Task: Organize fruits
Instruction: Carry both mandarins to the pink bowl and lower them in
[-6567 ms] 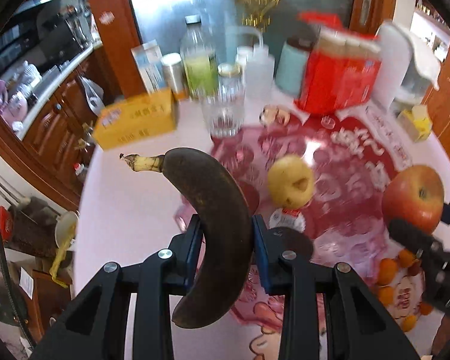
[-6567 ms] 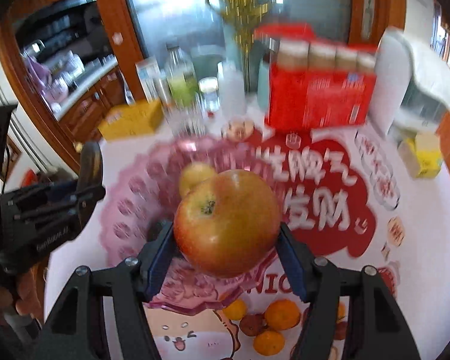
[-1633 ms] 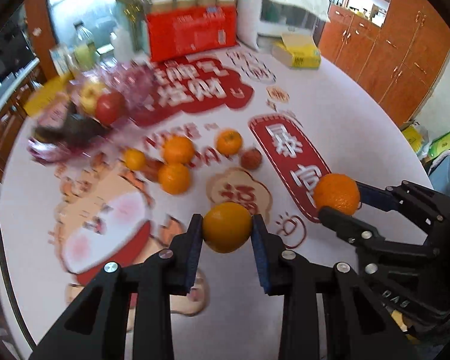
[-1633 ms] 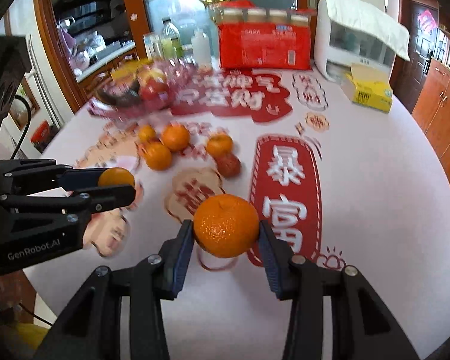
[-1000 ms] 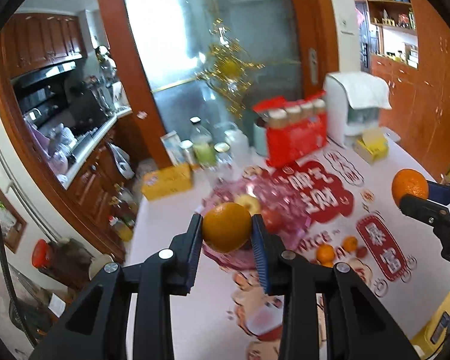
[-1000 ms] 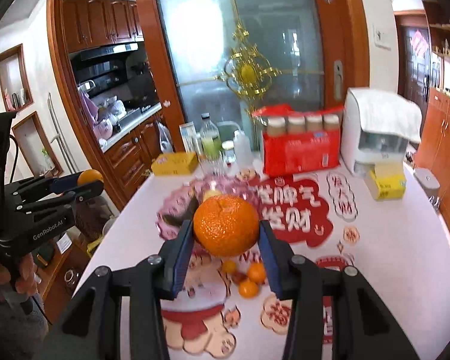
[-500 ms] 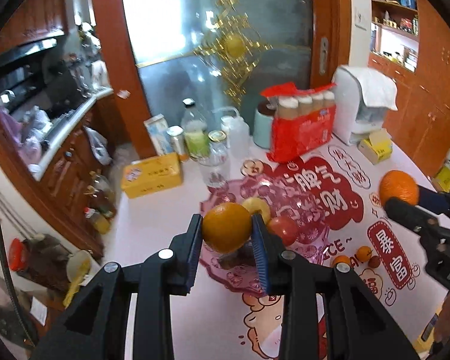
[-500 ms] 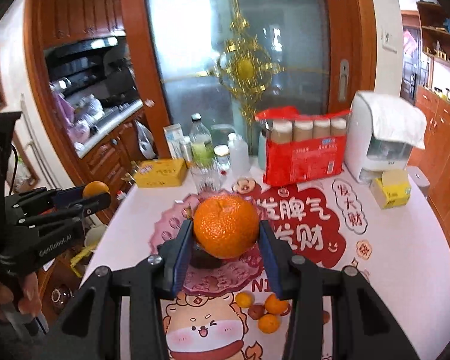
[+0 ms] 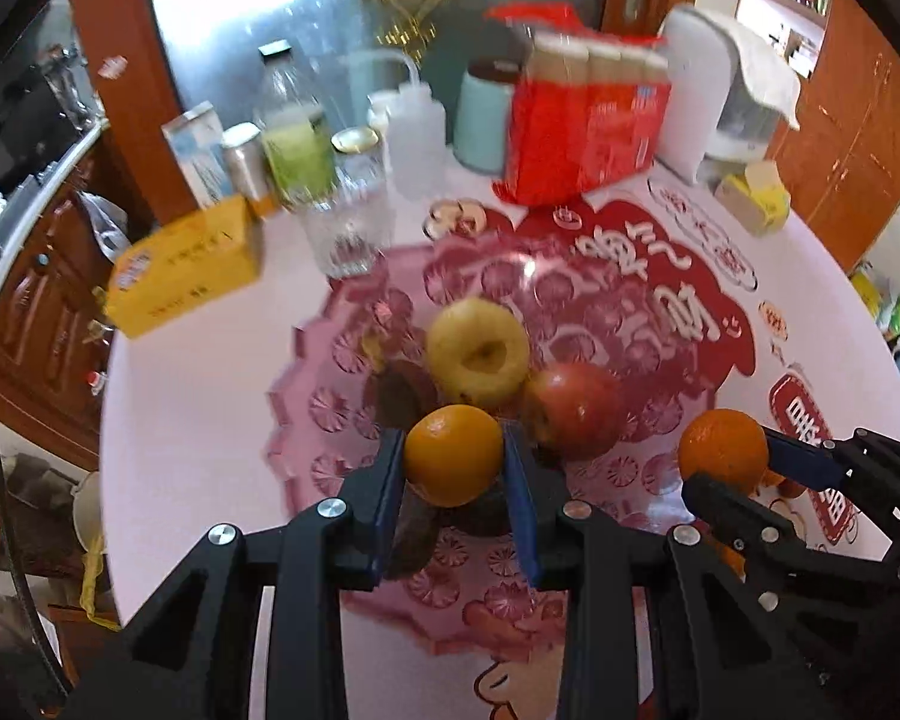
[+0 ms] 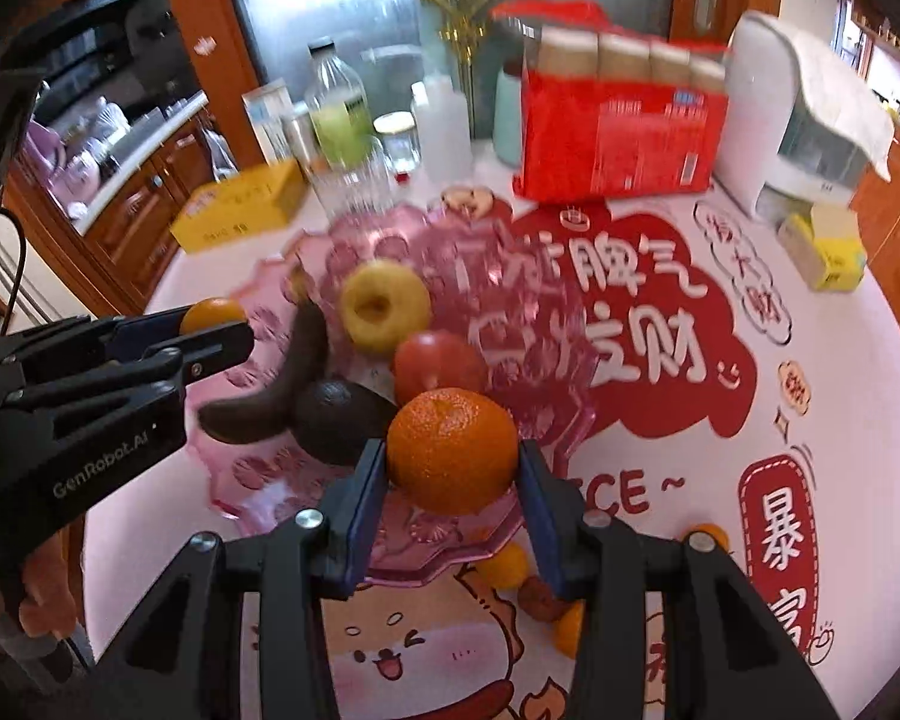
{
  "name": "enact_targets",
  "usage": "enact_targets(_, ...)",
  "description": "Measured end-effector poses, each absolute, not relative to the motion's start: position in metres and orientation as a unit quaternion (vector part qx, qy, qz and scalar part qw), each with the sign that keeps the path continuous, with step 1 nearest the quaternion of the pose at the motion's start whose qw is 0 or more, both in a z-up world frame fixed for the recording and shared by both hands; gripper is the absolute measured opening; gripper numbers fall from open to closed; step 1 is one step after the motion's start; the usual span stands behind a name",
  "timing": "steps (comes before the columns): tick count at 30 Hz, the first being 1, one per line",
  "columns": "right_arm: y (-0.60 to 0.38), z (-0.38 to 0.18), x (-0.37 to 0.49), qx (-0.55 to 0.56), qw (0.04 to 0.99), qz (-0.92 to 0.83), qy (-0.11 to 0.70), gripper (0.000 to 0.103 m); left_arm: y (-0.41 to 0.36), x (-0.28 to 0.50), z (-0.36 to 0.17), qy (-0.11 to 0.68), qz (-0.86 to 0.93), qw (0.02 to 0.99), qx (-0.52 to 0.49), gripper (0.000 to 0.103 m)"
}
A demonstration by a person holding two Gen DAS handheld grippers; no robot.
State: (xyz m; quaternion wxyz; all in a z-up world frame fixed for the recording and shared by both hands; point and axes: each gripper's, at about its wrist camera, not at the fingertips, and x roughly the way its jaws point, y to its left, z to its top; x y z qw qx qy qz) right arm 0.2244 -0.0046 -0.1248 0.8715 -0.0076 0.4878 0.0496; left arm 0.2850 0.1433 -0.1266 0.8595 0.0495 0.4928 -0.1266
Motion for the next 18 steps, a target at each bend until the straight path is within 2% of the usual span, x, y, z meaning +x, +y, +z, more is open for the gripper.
enact_targets(10, -0.004, -0.161, 0.242, -0.011, 0.855, 0.046, 0.516, 0.045, 0.127, 0.302, -0.167, 0.522, -0.145, 0.838, 0.059, 0.031)
enact_targets(12, -0.002, -0.163, 0.242, -0.011, 0.854, 0.049, 0.517, 0.045, 0.127, 0.301, -0.169, 0.524, -0.142, 0.838, 0.06, 0.035)
enact_targets(14, -0.001, -0.165, 0.241, -0.011, 0.855, 0.053, 0.516, 0.045, 0.128, 0.299, -0.168, 0.521, -0.141, 0.84, 0.06, 0.056)
enact_targets(15, 0.0, -0.166, 0.24, -0.014, 0.856, 0.053, 0.515, 0.045, 0.128, 0.298, -0.166, 0.517, -0.141, 0.842, 0.06, 0.073)
enact_targets(16, 0.0, -0.166, 0.239, -0.015, 0.856, 0.053, 0.514, 0.045, 0.129, 0.295, -0.164, 0.512, -0.143, 0.845, 0.06, 0.08)
enact_targets(18, 0.001, -0.166, 0.237, -0.015, 0.857, 0.056, 0.512, 0.045, 0.128, 0.291, -0.159, 0.505, -0.142, 0.849, 0.063, 0.082)
